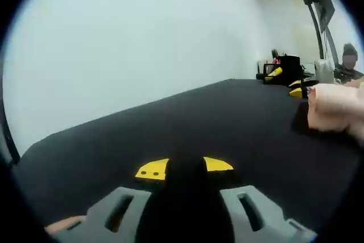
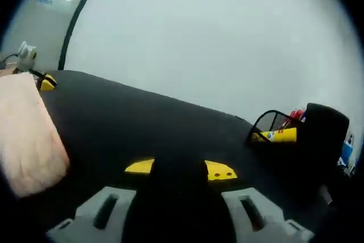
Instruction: Fold the towel on the table until its edges align and the towel forms a compact rectangular stack.
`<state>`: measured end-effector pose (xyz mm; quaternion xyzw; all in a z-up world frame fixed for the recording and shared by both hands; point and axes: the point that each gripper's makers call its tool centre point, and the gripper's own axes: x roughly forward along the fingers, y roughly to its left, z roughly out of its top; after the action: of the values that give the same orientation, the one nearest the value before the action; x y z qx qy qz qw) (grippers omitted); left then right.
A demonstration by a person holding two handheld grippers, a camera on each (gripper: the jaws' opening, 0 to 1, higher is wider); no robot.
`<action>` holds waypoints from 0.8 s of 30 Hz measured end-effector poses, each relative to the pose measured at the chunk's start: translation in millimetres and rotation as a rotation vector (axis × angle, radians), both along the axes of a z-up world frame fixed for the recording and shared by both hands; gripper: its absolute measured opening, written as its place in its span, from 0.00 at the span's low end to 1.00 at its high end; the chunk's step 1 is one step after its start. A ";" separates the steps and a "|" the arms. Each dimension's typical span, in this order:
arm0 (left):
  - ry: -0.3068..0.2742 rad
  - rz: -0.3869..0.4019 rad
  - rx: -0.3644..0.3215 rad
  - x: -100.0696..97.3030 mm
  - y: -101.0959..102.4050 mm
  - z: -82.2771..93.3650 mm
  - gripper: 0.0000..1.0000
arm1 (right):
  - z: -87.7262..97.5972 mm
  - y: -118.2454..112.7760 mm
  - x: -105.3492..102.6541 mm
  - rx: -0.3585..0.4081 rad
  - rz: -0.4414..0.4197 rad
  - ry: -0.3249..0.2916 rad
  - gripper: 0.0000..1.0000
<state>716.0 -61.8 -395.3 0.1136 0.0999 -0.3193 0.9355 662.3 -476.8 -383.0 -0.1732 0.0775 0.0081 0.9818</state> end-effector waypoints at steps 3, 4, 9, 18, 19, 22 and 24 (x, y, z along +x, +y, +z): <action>0.003 -0.047 0.000 -5.3 -6.6 1.0 0.18 | -3.1 6.0 -2.2 0.093 0.003 0.042 0.32; 0.002 -0.050 0.002 -5.3 -6.5 1.0 0.18 | -2.3 10.8 -7.2 0.104 0.016 0.058 0.30; -0.004 -0.033 0.008 -11.7 0.7 2.6 0.16 | 3.6 18.2 -15.8 0.163 0.061 0.042 0.29; -0.009 -0.029 0.017 -9.6 1.3 -2.1 0.15 | -5.8 16.0 -11.1 0.119 0.067 0.063 0.28; -0.008 -0.048 0.018 -11.4 -3.3 -1.5 0.15 | -5.9 16.2 -11.3 0.119 0.067 0.063 0.28; -0.008 -0.048 0.018 -10.3 -3.2 -1.9 0.15 | -5.2 16.9 -12.2 0.117 0.070 0.062 0.28; -0.007 -0.046 0.017 -10.9 -2.6 -2.2 0.15 | -5.5 19.3 -14.1 0.117 0.074 0.063 0.28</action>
<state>705.1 -64.4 -397.5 0.1251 0.0965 -0.3396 0.9272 648.2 -457.5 -388.5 -0.1179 0.1011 0.0542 0.9864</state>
